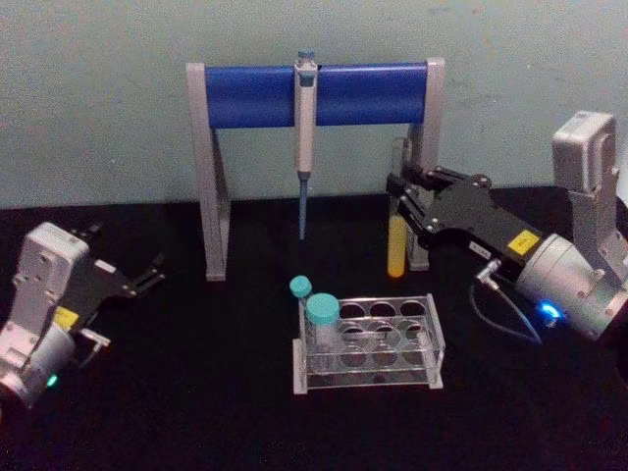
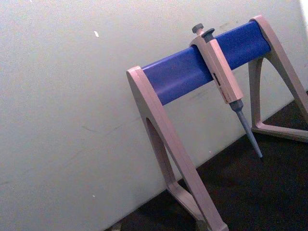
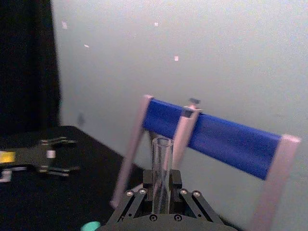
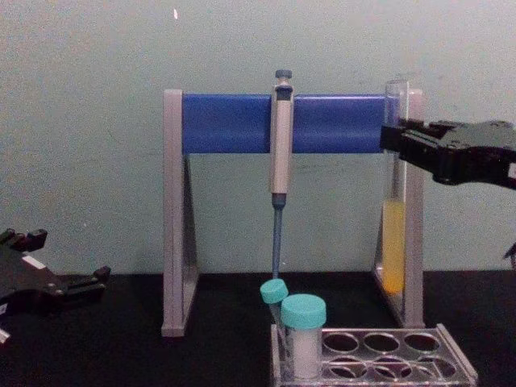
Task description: Pick up the test tube from the test tube rack, shake it, then place it back into the test tube rack.
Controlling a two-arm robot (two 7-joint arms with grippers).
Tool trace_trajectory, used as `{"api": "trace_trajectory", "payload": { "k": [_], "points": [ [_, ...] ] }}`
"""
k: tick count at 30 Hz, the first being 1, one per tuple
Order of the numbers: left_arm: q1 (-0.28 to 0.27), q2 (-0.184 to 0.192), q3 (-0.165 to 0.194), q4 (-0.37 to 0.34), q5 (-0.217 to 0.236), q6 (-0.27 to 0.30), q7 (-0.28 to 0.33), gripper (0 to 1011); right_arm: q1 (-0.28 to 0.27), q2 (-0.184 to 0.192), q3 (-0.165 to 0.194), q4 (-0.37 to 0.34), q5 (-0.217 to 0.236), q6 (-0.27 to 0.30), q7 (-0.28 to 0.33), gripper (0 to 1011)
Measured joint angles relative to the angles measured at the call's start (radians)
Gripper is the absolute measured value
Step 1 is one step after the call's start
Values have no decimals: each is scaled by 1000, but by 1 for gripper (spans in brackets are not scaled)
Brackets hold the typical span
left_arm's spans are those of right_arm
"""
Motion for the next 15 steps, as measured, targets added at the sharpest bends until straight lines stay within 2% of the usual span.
{"api": "trace_trajectory", "payload": {
  "k": [1, 3, 4, 7, 8, 11, 12, 14, 15],
  "points": [
    [0, 0, 0, 0, 0, 0, 0, 1001, -4, 7, 5, -5, 28, 10, 29, 221],
    [0, 0, 0, 0, 0, 0, 0, 1001, -7, 13, 8, -9, 41, 16, 42, 220],
    [0, 0, 0, 0, 0, 0, 0, 1001, -18, 36, 17, -23, 81, 32, 76, 221],
    [0, 0, 0, 0, 0, 0, 0, 1001, -31, 63, 27, -41, 115, 47, 102, 220],
    [0, 0, 0, 0, 0, 0, 0, 1001, -42, 84, 34, -56, 128, 56, 109, 220],
    [0, 0, 0, 0, 0, 0, 0, 1001, -65, 131, 45, -89, 127, 73, 99, 221],
    [0, 0, 0, 0, 0, 0, 0, 1001, -72, 151, 46, -103, 106, 80, 80, 220],
    [0, 0, 0, 0, 0, 0, 0, 1001, -76, 161, 48, -110, 94, 83, 67, 221],
    [0, 0, 0, 0, 0, 0, 0, 1001, -82, 174, 51, -119, 69, 86, 46, 220]
  ]
}}
